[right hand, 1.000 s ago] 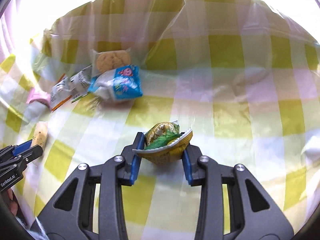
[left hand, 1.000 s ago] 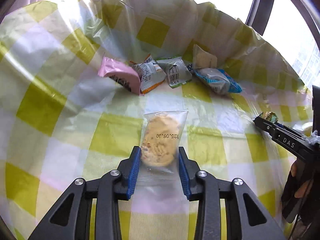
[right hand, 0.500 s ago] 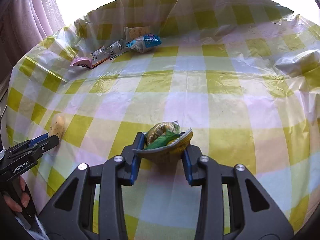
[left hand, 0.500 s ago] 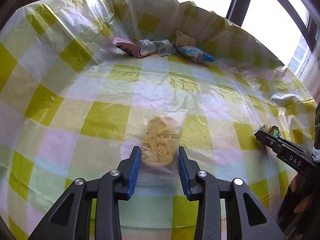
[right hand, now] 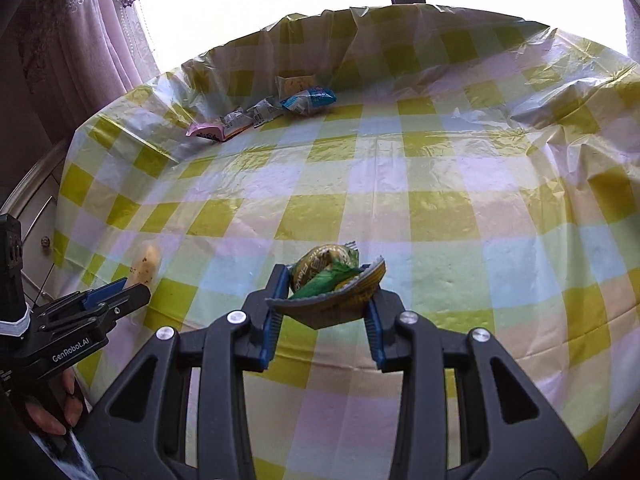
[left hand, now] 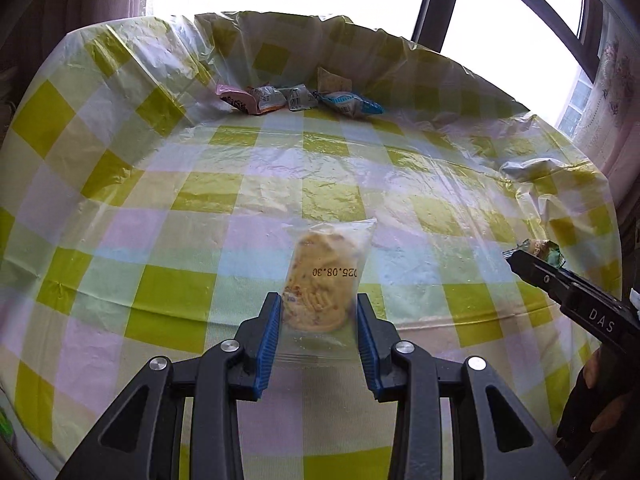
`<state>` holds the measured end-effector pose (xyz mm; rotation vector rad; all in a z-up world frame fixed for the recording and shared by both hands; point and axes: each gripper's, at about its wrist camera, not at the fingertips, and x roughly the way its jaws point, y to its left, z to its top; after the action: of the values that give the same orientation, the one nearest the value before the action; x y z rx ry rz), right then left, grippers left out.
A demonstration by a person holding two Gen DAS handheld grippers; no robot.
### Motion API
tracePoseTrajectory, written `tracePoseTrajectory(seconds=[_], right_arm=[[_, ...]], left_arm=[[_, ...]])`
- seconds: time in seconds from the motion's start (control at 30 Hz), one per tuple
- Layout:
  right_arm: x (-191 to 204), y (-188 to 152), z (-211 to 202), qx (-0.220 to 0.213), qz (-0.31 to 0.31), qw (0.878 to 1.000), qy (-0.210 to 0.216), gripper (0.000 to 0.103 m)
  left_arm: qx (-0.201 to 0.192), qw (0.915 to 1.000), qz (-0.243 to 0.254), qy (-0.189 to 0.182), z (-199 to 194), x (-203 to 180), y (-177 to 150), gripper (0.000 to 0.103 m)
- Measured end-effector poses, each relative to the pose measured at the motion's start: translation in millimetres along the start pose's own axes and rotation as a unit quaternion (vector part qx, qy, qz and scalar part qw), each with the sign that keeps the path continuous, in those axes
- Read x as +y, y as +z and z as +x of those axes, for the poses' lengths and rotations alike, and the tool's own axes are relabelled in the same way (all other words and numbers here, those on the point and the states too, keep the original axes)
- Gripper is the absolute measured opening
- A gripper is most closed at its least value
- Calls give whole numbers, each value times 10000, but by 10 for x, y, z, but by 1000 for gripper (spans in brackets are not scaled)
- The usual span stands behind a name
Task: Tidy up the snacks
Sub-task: 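Carry both packets to the white box and release them inside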
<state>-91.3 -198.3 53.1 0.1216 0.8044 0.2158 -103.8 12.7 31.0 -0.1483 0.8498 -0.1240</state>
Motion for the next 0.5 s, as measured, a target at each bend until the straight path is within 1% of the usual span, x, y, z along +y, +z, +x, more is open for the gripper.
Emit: tracePoseTrajectory(seconds=[0.23,0.5], right_arm=[[29,-192,-366,-170,-13,9999,-6,40],[4,-262,-890,-531,-51,9986,17,40]], left_arm=[[-99,9996,221,-112,-226,-128,-136,37],[-263,9977,576,-258,-487,-383,-241,37]])
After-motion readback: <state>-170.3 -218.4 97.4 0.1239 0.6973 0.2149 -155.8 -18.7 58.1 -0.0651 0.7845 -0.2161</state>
